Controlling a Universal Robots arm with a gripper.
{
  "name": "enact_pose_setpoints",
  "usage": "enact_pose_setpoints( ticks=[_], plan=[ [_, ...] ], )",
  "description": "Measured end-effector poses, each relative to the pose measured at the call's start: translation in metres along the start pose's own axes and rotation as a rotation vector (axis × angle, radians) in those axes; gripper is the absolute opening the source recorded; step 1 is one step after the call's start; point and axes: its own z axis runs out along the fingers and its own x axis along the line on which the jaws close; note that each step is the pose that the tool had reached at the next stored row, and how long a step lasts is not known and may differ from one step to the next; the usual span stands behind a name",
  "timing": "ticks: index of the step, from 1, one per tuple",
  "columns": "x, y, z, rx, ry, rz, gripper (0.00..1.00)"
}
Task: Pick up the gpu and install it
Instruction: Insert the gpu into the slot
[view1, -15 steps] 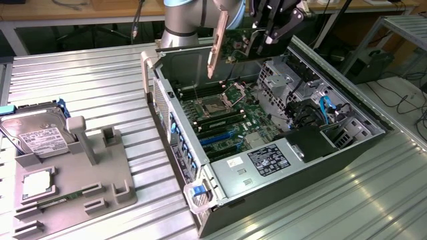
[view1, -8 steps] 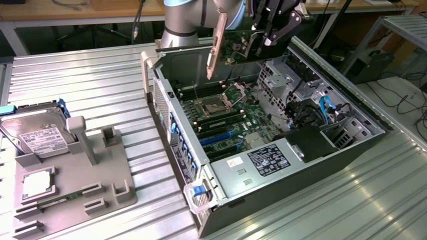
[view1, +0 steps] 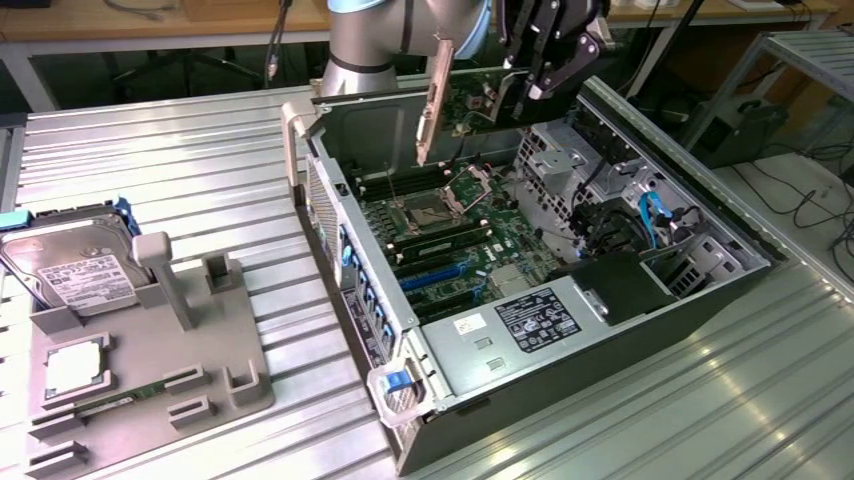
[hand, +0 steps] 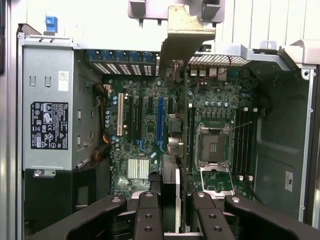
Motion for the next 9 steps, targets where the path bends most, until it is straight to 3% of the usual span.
enact_pose_setpoints(
  ticks=[3, 9],
  plan=[
    [0.0000, -0.0001, 0.0018, 0.0064, 0.0002, 0.000, 0.28],
    [0.0001, -0.0002, 0.0060, 0.0101, 0.0005, 0.000, 0.28]
  ],
)
